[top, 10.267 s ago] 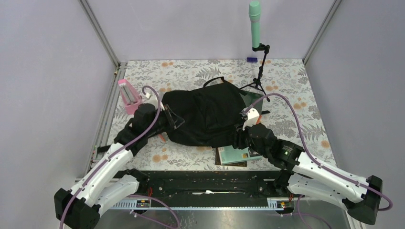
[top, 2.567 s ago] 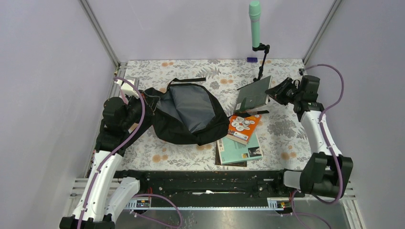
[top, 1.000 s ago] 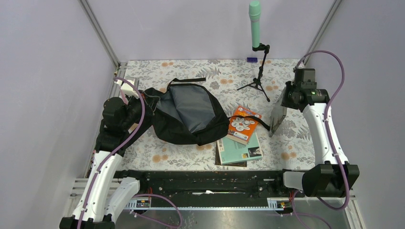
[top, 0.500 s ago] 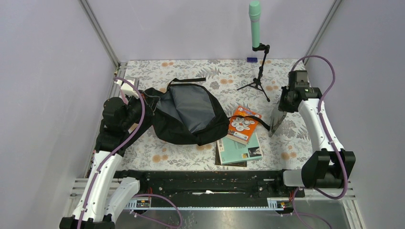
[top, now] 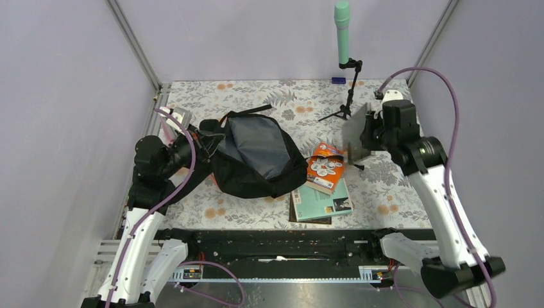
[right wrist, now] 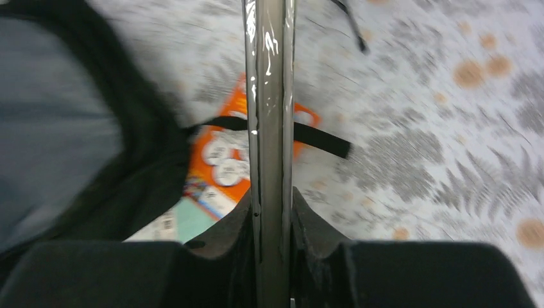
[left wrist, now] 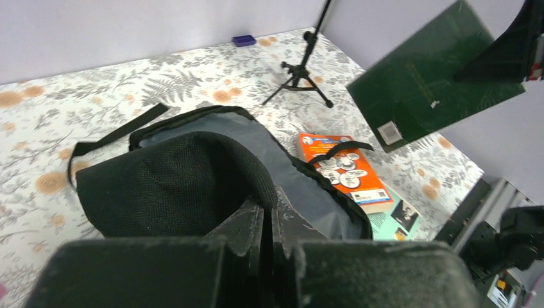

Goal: Pack the student bag
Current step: Pick up the book from the center of the board, then place the book in the student bag.

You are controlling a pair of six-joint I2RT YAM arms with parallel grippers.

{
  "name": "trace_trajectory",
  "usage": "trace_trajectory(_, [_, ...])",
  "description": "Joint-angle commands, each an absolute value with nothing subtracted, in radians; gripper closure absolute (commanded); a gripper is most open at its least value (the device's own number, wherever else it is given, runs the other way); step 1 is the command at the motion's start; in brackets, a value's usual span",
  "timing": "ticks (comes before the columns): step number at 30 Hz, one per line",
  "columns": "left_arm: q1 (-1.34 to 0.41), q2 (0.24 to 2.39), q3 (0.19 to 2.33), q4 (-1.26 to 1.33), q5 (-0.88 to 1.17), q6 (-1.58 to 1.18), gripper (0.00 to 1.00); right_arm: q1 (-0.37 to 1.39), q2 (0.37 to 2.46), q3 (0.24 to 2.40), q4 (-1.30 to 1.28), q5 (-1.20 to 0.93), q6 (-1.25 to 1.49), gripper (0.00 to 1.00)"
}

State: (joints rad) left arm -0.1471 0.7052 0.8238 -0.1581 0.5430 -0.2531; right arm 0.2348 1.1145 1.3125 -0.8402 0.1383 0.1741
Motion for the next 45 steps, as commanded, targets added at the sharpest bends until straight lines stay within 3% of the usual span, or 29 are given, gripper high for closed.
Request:
trace_trajectory(1, [-0.149,0.693,0.827,-0.005,0.736,-0.253,1.0,0.38,0.991,1.391,-0.712,-0.017,0.211,1.0])
trace_trajectory(11, [-0.15,0.695,0.815,0.041,0.762,-0.261,1.0,0.771,1.002,1.321,-0.385,-0.081,0.19,1.0])
trace_trajectory(20, [-0.152,0.694,0.815,0.04,0.769,-0.261,1.0,1.035,1.184,1.408,-0.299,0.071,0.018,1.0])
trace_trajectory(30, [-0.152,0.685,0.813,0.04,0.757,-0.259,1.0,1.06,1.415,1.553,-0.434,0.527,-0.028,1.0])
trace_trajectory(45, [-0.152,0.694,0.818,0.03,0.742,-0.257,1.0,1.07,1.491,1.61,-0.445,0.824,-0.059,1.0])
